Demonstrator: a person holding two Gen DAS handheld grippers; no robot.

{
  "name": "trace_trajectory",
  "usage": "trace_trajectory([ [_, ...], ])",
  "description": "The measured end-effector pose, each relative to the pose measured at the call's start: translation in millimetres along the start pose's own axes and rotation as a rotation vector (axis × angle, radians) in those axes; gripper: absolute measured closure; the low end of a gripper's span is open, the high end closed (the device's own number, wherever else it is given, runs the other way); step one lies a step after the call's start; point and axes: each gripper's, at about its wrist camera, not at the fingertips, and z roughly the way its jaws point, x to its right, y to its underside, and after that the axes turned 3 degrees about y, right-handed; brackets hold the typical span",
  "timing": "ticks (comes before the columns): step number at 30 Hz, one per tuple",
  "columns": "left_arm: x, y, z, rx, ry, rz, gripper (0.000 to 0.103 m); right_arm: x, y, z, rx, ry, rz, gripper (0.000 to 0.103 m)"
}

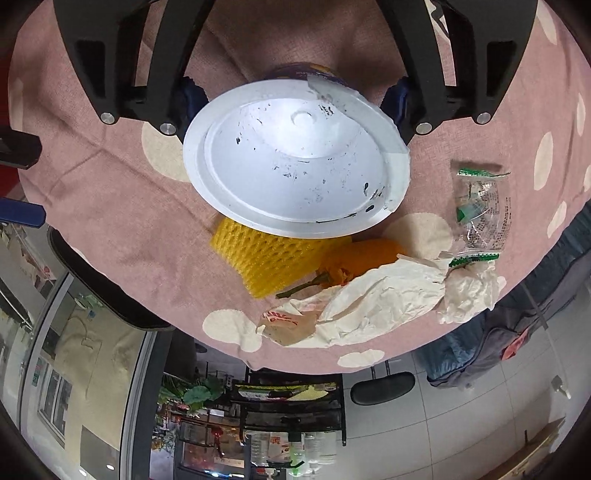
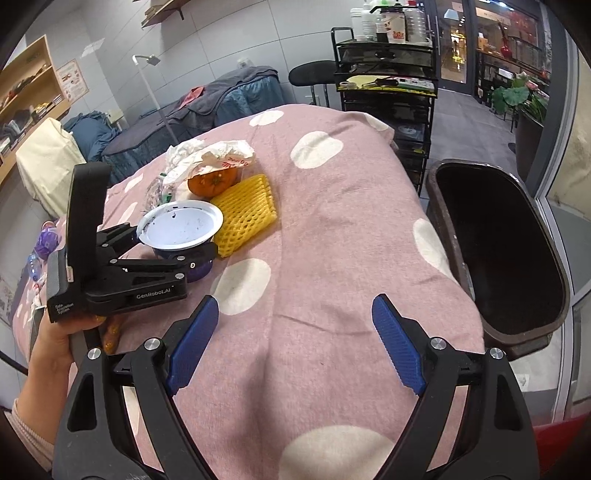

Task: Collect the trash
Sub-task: 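Move both tools back over the table toward the white cup, then grasp the white cup with the left tool while the right tool grasps the crumpled paper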

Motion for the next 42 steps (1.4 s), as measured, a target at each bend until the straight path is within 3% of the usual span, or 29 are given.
trace_trajectory([
  [7,-19.6,11.2,-43.6,0.103,0.017,-0.141,0.032,-22.0,-26.2,17.4,-0.002,-0.049,-0.04,0.019],
  [12,-29.3,23.6,-74.7,0.171,-0.023,-0.203,0.032,-47.0,-55.4,30.2,0.035,-0.08,-0.084,0.019],
  [19,-37.0,35.1,-88.0,0.188,-0.018,-0.261,0.032,-79.2,-104.8,63.2,0.072,-0.112,-0.137,0.019],
  [23,-40.5,41.8,-91.7,0.188,-0.01,-0.284,0.032,-81.5,-130.8,99.7,0.024,-0.154,-0.1,0.019],
  [24,-41.1,43.4,-92.0,0.188,-0.012,-0.287,0.032,-83.1,-132.8,106.8,0.005,-0.162,-0.095,0.021],
  [27,-45.5,47.5,-92.0,0.181,-0.003,-0.308,0.032,-88.2,-134.8,124.2,-0.039,-0.137,-0.112,0.049],
  [31,-47.3,51.6,-91.4,0.175,0.003,-0.322,0.032,-86.4,-129.3,129.6,-0.067,-0.166,-0.095,0.068],
  [34,-46.9,53.5,-91.3,0.18,0.013,-0.333,0.032,-82.8,-127.0,117.5,-0.017,-0.141,-0.09,0.077],
  [38,-42.3,53.7,-90.4,0.179,0.016,-0.328,0.032,-68.6,-122.5,98.2,0.015,-0.158,-0.039,0.079],
  [42,-33.9,53.8,-92.0,0.184,0.021,-0.316,0.032,-56.0,-114.8,69.3,0.081,-0.115,-0.038,0.08],
])
